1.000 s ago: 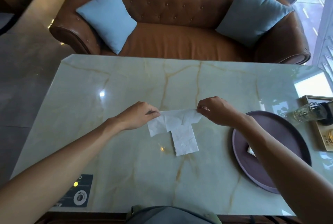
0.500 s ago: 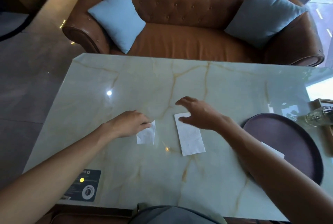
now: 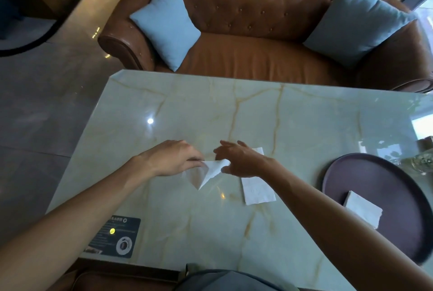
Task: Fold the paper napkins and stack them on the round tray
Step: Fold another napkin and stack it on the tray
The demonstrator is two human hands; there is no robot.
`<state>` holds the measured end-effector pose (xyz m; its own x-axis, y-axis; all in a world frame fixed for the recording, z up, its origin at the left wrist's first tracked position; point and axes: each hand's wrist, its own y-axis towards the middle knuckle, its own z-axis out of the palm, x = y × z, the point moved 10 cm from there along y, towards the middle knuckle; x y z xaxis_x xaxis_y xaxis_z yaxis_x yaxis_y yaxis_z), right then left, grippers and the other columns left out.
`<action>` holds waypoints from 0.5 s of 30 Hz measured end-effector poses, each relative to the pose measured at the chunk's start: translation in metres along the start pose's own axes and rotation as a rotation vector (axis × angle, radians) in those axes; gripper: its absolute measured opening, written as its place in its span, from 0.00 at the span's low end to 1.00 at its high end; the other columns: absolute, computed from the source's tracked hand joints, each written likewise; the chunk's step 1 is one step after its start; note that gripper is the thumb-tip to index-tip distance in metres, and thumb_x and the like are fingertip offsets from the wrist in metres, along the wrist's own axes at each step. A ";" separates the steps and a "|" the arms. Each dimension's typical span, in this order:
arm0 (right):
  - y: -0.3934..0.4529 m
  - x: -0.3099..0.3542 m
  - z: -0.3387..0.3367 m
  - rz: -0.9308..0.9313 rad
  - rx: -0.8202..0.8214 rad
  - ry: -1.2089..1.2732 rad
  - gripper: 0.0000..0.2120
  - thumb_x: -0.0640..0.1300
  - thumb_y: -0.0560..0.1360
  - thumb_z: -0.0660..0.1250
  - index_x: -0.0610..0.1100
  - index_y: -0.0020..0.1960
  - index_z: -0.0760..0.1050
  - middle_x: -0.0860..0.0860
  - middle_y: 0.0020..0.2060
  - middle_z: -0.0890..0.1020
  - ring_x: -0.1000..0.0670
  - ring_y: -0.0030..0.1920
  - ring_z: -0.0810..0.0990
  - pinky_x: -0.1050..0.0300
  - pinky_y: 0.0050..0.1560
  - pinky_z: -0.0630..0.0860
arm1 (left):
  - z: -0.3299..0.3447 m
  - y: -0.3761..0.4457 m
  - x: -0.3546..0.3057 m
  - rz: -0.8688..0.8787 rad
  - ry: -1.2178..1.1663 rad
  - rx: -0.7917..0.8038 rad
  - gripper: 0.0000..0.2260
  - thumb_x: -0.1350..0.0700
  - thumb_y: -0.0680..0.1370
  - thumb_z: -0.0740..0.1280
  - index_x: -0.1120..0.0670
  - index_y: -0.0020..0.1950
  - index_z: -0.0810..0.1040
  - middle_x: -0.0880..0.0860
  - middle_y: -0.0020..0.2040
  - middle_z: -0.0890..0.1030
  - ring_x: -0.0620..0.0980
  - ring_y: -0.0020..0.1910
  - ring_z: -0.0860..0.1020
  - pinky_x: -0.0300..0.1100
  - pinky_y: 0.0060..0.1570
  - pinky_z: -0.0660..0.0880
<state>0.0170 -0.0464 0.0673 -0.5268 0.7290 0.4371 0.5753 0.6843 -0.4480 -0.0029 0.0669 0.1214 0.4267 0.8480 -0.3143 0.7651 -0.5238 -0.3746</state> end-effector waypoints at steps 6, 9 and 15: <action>-0.028 -0.042 -0.031 0.156 -0.097 0.136 0.08 0.48 0.80 0.66 0.45 0.50 0.82 0.51 0.45 0.83 0.45 0.50 0.81 0.56 0.46 0.70 | 0.009 -0.009 0.030 -0.094 -0.059 -0.043 0.18 0.46 0.84 0.62 0.55 0.38 0.68 0.51 0.31 0.73 0.51 0.32 0.72 0.46 0.36 0.68; -0.039 -0.049 -0.052 0.189 -0.160 0.136 0.09 0.47 0.80 0.65 0.44 0.51 0.82 0.48 0.45 0.84 0.44 0.48 0.81 0.52 0.45 0.75 | 0.019 -0.009 0.036 -0.127 -0.156 -0.050 0.19 0.47 0.84 0.62 0.56 0.37 0.65 0.51 0.29 0.68 0.48 0.30 0.65 0.45 0.34 0.65; -0.050 -0.035 -0.088 0.173 -0.246 0.049 0.10 0.45 0.79 0.64 0.46 0.55 0.83 0.48 0.49 0.86 0.43 0.51 0.82 0.52 0.48 0.76 | 0.041 -0.004 0.044 -0.239 -0.351 -0.018 0.14 0.36 0.76 0.65 0.44 0.53 0.80 0.39 0.47 0.80 0.39 0.44 0.78 0.44 0.49 0.76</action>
<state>0.0616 -0.1080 0.1431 -0.3807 0.8287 0.4104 0.7914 0.5215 -0.3190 -0.0070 0.1035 0.0734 0.0481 0.8648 -0.4999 0.8324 -0.3113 -0.4585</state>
